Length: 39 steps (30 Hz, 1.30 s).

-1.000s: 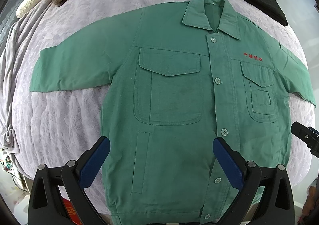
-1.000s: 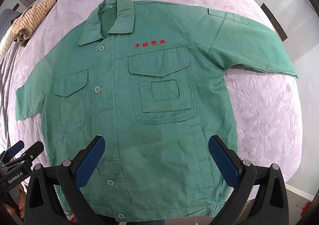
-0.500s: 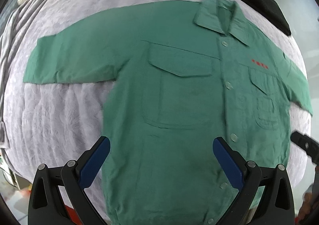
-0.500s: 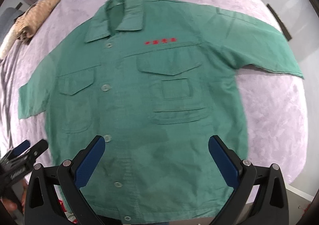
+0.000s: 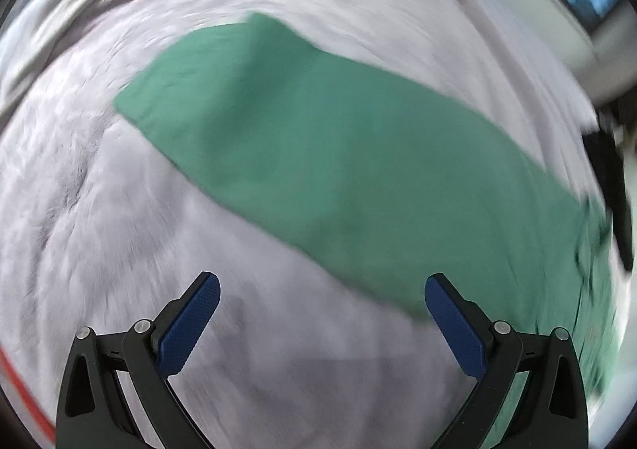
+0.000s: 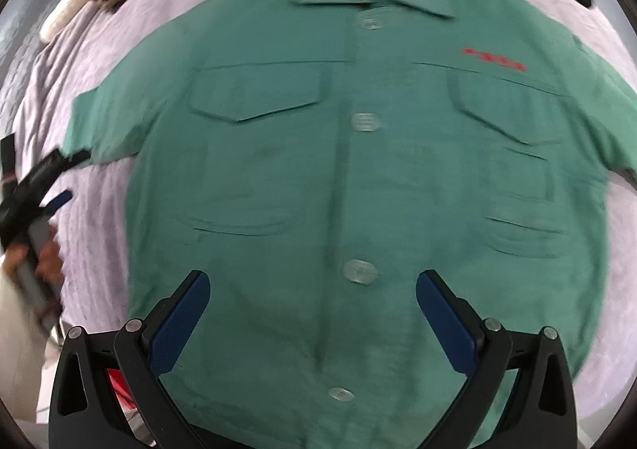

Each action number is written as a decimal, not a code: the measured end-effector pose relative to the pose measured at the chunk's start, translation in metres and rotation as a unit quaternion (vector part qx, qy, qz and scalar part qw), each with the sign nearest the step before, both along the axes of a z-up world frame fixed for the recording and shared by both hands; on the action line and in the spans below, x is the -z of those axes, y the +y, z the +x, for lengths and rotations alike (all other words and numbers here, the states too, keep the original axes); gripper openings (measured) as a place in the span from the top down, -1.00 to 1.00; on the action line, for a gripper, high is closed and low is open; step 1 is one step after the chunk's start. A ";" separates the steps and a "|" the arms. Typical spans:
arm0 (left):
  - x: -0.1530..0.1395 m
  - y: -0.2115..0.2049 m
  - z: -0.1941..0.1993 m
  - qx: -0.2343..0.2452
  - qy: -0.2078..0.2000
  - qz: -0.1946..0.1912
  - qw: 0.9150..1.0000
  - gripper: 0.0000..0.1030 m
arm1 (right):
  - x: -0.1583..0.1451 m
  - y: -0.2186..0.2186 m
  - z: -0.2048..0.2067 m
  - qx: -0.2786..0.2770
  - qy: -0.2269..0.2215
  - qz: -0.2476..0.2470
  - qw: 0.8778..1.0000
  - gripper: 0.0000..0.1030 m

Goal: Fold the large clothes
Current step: 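Grasp the green jacket's sleeve cuff with the left tool, then fold the held sleeve across the jacket body with the left tool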

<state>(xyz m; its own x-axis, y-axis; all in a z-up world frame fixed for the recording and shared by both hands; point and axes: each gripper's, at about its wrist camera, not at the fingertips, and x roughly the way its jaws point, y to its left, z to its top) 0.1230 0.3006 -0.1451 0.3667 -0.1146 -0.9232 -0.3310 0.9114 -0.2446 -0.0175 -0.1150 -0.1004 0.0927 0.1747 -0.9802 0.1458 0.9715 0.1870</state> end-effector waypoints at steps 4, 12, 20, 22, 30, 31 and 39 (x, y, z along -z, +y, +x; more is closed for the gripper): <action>0.030 0.055 0.019 -0.066 -0.014 -0.057 0.996 -1.00 | 0.015 0.023 0.012 -0.023 -0.011 0.021 0.999 -1.00; 0.024 0.082 0.049 -0.075 -0.056 -0.074 0.993 0.86 | 0.028 0.047 0.020 -0.033 -0.019 0.048 0.998 -1.00; -0.078 0.010 0.061 0.046 -0.174 -0.083 0.980 0.86 | 0.013 0.029 0.015 -0.017 -0.059 0.059 0.996 -1.00; -0.108 -0.027 0.061 0.100 -0.204 -0.082 0.970 0.86 | 0.011 0.018 0.014 -0.004 -0.068 0.060 0.996 -1.00; -0.164 -0.254 0.026 0.350 -0.246 -0.087 0.900 0.86 | -0.013 -0.053 -0.006 0.076 -0.115 0.053 0.989 -1.00; -0.156 -0.287 0.018 0.377 -0.234 -0.073 0.893 0.86 | -0.014 -0.062 -0.010 0.088 -0.118 0.049 0.988 -1.00; -0.051 -0.407 -0.036 0.496 -0.125 0.085 0.855 0.09 | 0.006 -0.139 -0.045 0.169 -0.090 0.028 0.981 -1.00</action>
<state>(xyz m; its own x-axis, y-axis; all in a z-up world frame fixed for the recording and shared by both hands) 0.0867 -0.1066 -0.0945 0.3556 -0.3560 -0.8642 0.6683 0.7433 -0.0312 -0.0621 -0.2542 -0.1064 0.3251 0.1565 -0.9326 0.4180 0.8609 0.2901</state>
